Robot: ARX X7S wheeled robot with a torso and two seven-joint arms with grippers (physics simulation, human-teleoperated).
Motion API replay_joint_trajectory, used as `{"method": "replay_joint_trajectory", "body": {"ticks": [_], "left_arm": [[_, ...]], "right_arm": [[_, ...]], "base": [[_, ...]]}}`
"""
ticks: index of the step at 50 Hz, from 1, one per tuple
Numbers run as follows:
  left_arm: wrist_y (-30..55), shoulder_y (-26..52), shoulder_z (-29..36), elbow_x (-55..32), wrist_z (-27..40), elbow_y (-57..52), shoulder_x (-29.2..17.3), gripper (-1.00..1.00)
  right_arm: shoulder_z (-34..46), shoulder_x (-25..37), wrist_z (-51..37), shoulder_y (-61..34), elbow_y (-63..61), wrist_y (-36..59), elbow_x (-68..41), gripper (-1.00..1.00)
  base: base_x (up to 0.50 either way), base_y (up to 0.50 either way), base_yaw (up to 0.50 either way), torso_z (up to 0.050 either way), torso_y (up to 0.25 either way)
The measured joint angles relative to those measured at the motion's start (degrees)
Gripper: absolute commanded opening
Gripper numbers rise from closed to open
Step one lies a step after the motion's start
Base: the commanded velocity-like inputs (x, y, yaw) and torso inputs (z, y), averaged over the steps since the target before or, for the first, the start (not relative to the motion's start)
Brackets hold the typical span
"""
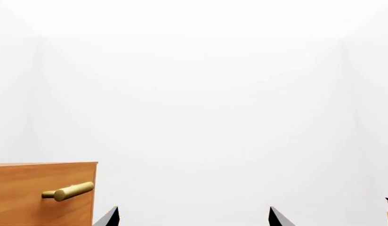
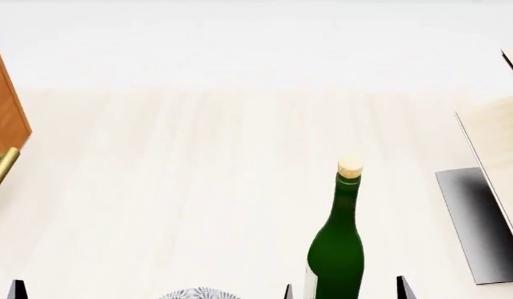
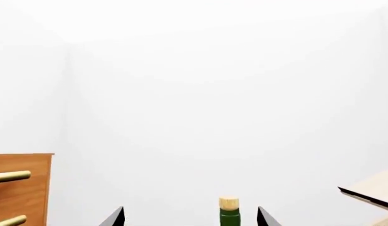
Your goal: Put the wine bottle on the wine rack.
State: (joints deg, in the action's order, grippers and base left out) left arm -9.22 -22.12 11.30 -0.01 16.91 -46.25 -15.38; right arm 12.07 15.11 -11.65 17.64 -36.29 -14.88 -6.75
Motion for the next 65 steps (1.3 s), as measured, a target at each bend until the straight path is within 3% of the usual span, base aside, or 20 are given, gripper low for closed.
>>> {"method": "replay_joint_trajectory", "body": {"ticks": [65], "left_arm": [[-0.4,0.3,1.5,-0.4,1.7,0.2,-1.8,1.0]], "right_arm": [[1.8,1.9,-1.2,-0.2,0.5,-0.7,-0.8,1.0]], "base": [[0.0,-0.19,0.0,0.0,0.0]]}}
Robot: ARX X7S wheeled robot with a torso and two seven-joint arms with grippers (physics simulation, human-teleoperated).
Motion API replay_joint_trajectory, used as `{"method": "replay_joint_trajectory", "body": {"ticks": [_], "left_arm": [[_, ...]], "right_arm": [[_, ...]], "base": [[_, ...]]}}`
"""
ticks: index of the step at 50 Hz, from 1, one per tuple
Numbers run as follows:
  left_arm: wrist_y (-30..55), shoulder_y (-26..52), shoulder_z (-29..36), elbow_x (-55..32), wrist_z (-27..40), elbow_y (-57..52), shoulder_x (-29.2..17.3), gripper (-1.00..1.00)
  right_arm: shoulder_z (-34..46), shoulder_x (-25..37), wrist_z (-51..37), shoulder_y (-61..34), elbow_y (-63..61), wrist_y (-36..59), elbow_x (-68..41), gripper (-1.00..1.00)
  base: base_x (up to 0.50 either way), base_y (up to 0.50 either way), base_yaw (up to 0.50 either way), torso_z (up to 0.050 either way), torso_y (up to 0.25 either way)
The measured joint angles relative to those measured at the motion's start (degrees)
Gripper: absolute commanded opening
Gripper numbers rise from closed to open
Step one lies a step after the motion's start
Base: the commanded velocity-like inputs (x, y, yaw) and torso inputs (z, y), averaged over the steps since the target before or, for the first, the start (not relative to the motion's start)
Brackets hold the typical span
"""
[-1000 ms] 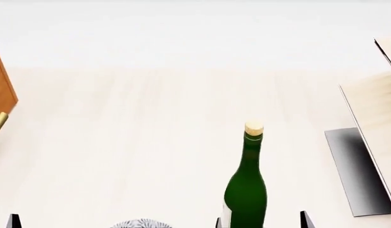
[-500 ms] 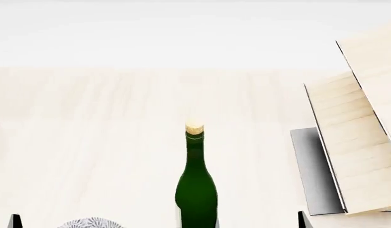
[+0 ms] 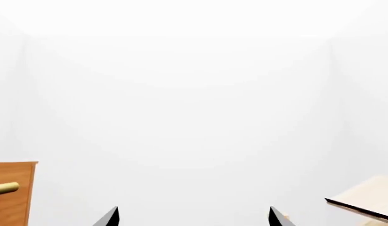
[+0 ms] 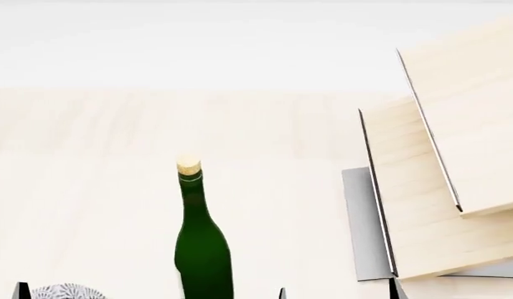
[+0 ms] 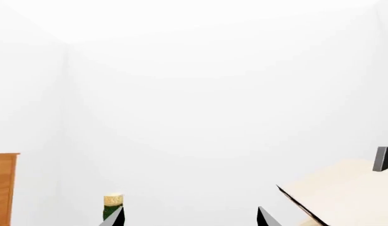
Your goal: Put the wine bottle on the wine rack.
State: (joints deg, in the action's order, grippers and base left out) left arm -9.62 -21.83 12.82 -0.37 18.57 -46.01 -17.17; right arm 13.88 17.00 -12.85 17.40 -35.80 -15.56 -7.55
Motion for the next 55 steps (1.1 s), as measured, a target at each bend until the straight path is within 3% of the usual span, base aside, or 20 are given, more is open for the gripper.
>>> {"method": "replay_joint_trajectory", "body": {"ticks": [55], "left_arm": [[0.0,0.3,1.1,0.0,1.4,0.1,-1.3,1.0]], "right_arm": [[1.4,1.1,-1.1,-0.3,0.5,-0.3,0.0,1.0]], "base": [[0.0,-0.15,0.0,0.0,0.0]]}}
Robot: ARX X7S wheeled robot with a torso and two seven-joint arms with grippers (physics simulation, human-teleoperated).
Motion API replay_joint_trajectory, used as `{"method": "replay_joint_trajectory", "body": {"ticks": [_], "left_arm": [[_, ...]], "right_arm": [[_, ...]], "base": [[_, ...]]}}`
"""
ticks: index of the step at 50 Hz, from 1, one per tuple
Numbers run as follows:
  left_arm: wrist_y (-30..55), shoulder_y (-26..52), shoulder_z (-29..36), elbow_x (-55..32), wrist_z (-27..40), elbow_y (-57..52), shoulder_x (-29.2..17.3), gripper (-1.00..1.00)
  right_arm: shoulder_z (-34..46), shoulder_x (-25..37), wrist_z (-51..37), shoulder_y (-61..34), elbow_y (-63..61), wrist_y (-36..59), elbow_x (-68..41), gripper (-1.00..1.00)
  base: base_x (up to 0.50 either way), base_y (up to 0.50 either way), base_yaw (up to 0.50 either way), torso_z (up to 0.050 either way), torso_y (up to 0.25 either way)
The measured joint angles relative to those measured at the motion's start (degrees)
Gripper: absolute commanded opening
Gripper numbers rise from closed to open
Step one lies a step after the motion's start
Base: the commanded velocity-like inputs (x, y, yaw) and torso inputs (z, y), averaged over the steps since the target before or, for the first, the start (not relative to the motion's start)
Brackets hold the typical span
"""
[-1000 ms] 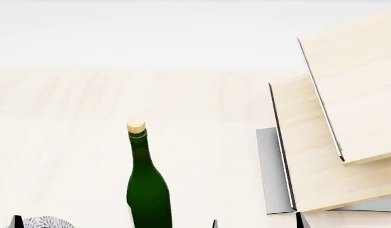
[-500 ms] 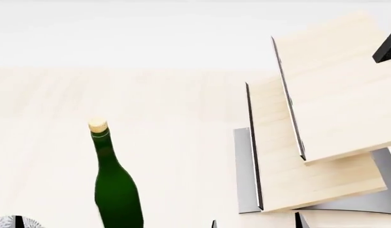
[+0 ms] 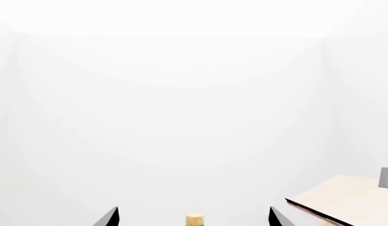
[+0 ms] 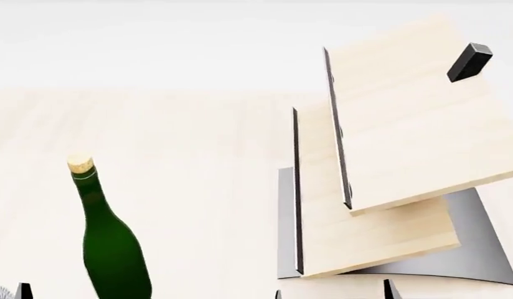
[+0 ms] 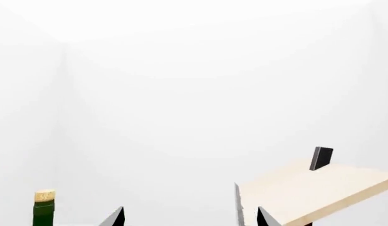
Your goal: Put the wine bottle on the wine rack.
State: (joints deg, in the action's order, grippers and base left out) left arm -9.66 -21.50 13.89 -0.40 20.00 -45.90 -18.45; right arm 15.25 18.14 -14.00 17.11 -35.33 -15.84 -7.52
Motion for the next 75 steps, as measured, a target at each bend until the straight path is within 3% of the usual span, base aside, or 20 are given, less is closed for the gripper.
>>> {"method": "replay_joint_trajectory", "body": {"ticks": [31,45,54,67,75], "left_arm": [[0.1,0.2,0.6,0.0,0.7,-0.1,-0.7,1.0],[0.0,0.4,0.8,-0.1,1.0,0.2,-1.0,1.0],[-0.1,0.5,1.1,0.0,1.2,0.4,-1.1,1.0],[0.0,0.6,1.5,0.3,1.5,0.6,-1.3,1.0],[0.1,0.7,1.7,0.3,1.6,0.5,-1.4,1.0]], "right_arm": [[0.8,0.3,-0.9,-0.2,0.3,-0.2,1.1,1.0],[1.5,-1.2,-2.2,-3.5,-0.3,4.3,3.5,1.0],[1.9,-2.8,-2.9,-9.7,-2.0,11.9,3.3,1.0],[3.1,-5.5,-3.9,-23.8,-5.9,32.5,5.6,1.0],[2.0,-5.9,-0.3,-33.5,-6.5,45.5,1.5,1.0]], "base": [[0.0,-0.07,0.0,0.0,0.0],[0.0,0.0,0.0,0.0,0.0],[0.0,0.0,0.0,0.0,0.0],[0.0,0.0,0.0,0.0,0.0],[0.0,0.0,0.0,0.0,0.0]]}}
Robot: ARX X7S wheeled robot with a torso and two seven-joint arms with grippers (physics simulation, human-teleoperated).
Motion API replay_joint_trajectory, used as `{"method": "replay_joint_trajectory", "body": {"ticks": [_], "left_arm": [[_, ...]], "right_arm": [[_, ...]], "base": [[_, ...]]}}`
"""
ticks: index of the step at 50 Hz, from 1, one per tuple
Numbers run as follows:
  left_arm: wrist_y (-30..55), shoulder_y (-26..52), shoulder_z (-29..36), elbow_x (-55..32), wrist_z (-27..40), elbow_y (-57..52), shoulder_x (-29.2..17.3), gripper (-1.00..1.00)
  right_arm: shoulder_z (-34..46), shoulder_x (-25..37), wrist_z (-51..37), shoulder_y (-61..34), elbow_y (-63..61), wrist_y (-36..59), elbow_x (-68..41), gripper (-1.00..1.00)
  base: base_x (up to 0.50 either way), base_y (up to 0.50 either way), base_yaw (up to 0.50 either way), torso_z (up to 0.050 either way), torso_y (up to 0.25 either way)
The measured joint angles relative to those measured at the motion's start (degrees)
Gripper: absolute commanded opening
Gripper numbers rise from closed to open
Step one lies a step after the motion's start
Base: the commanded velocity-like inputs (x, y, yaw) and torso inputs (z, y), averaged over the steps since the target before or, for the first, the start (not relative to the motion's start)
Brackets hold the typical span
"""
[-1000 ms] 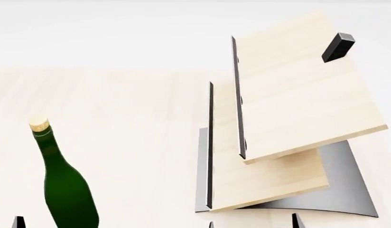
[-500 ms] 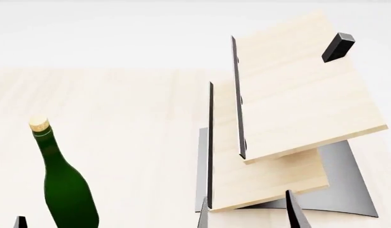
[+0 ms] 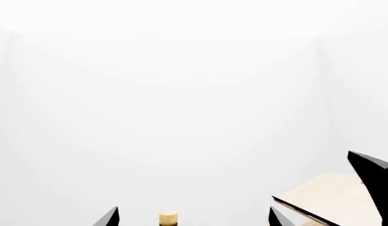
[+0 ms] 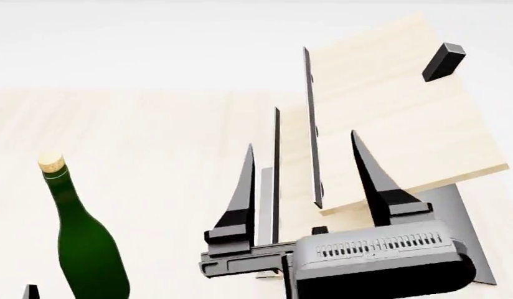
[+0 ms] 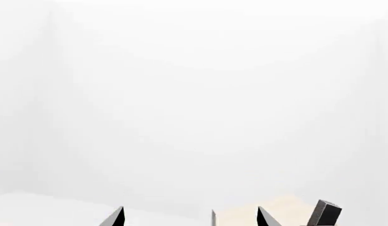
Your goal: Put the wine bottle on the wine rack.
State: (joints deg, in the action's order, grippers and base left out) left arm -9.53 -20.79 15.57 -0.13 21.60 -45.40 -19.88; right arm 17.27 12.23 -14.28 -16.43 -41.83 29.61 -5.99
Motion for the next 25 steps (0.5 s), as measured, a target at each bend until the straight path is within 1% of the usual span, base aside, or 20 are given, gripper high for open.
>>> {"method": "replay_joint_trajectory", "body": {"ticks": [4,16,25], "left_arm": [[0.1,0.1,0.0,-0.1,0.1,0.0,-0.1,1.0],[0.4,0.5,0.2,-0.1,0.3,0.0,-0.3,1.0],[0.4,0.5,0.5,0.0,0.5,-0.1,-0.4,1.0]], "right_arm": [[-1.4,-0.1,3.4,-4.9,0.2,6.8,-4.4,1.0],[-8.1,-0.6,14.0,-16.6,1.4,27.3,-22.1,1.0],[-14.5,-1.7,18.9,-23.5,2.3,41.1,-35.9,1.0]], "base": [[0.0,0.0,0.0,0.0,0.0],[0.0,0.0,0.0,0.0,0.0],[0.0,0.0,0.0,0.0,0.0]]}}
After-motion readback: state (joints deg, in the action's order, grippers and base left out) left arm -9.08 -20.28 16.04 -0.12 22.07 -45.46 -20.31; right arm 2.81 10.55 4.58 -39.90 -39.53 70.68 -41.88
